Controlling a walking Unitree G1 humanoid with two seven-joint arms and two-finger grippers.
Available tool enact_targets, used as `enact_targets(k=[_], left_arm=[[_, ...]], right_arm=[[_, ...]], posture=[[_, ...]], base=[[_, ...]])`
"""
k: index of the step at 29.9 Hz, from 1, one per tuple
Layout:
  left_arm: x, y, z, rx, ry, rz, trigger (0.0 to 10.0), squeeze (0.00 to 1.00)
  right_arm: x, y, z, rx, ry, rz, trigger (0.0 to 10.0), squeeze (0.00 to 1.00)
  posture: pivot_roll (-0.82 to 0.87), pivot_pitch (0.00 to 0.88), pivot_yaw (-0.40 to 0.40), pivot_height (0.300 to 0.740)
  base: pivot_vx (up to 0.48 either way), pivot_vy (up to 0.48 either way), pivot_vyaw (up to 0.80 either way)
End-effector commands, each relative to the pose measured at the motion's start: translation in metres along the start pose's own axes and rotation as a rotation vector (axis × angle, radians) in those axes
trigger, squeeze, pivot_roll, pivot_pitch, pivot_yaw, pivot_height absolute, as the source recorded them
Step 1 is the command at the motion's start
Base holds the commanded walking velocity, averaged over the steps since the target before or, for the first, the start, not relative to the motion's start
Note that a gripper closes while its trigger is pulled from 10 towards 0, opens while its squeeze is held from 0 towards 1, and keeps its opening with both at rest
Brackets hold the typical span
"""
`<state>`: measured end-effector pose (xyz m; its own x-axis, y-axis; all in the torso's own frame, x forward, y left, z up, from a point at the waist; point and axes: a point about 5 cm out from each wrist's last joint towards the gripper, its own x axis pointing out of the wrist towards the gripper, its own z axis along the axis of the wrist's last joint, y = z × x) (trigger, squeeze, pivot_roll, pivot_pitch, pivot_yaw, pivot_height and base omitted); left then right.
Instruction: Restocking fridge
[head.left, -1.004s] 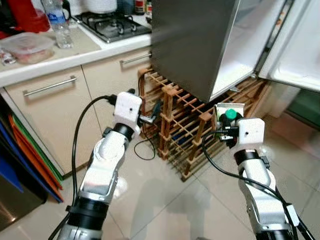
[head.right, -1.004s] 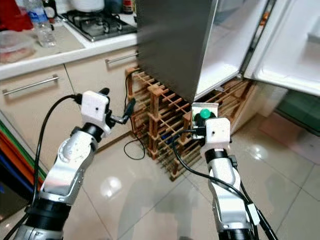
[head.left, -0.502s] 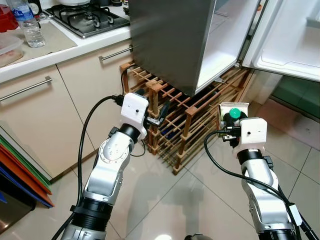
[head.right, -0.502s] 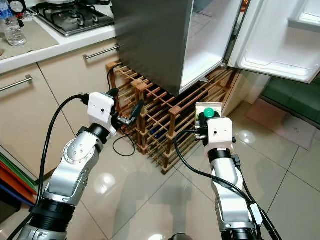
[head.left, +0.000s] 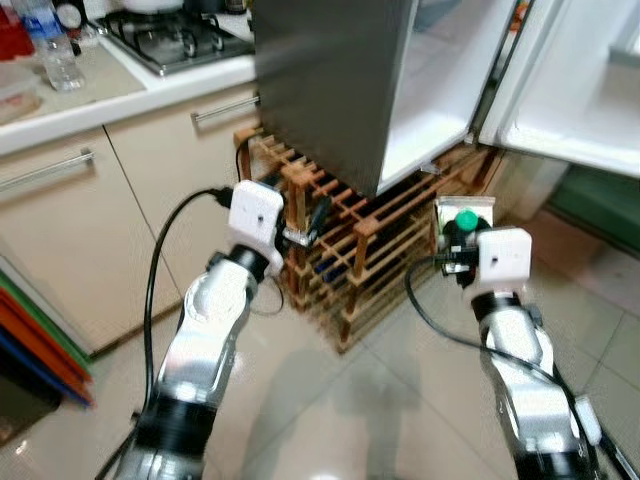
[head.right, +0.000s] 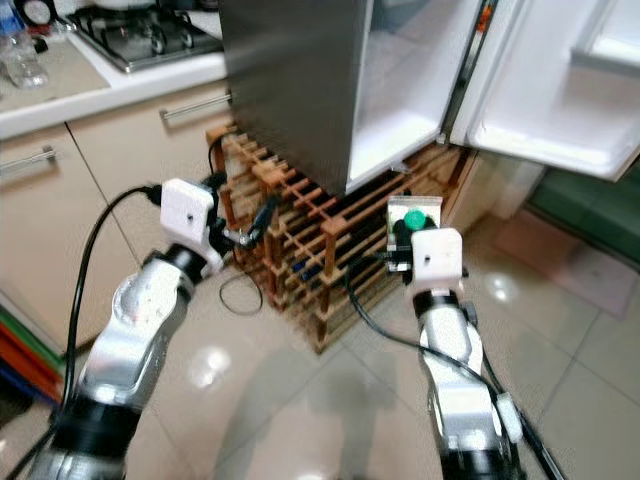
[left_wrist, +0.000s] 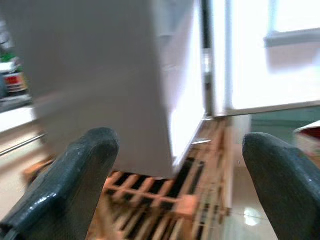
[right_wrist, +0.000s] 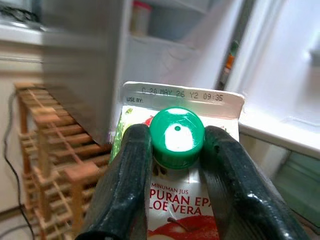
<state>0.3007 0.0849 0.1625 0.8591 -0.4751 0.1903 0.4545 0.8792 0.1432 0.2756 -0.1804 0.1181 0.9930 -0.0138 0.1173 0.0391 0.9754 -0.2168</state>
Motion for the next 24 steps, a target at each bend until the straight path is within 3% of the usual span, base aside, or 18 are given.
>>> enact_targets(k=[1,6,18,20,24], left_arm=[[-0.0016,0.0077,-0.0005,0.036,0.009,0.018,10.0,0.0],[0.0004,0.0102,-0.0021,0.048,0.022,0.046,10.0,0.0],[0.0009,0.0114,-0.0051,0.053,0.028,0.043,10.0,0.0],[0.0014,0.0106,-0.0074,0.088,0.046,0.042,10.0,0.0],[0.0019,0.0103,-0.008,0.074,0.042,0.048,10.0,0.0]], right_arm=[[0.0015,0.0037,0.0024,0.011,-0.014,0.009,0.0,0.0],[0.0015,0.0034,0.0022,0.009,-0.013,0.01,0.0,0.0],[0.0016,0.0024,0.001,0.003,-0.013,0.01,0.0,0.0],[0.0017,0.0023,0.0008,0.003,-0.013,0.009,0.0,0.0],[0.0016,0.002,0.0006,0.001,-0.014,0.01,0.0,0.0]], posture=[[0.02,0.009,-0.003,0.724],[0.02,0.008,-0.003,0.724],[0.02,0.0,-0.004,0.724],[0.02,0.0,-0.004,0.724],[0.02,0.0,-0.004,0.724]], base=[[0.0,-0.48,0.0],[0.0,-0.471,0.0],[0.0,0.0,0.0],[0.431,0.0,0.0],[0.458,0.0,0.0]])
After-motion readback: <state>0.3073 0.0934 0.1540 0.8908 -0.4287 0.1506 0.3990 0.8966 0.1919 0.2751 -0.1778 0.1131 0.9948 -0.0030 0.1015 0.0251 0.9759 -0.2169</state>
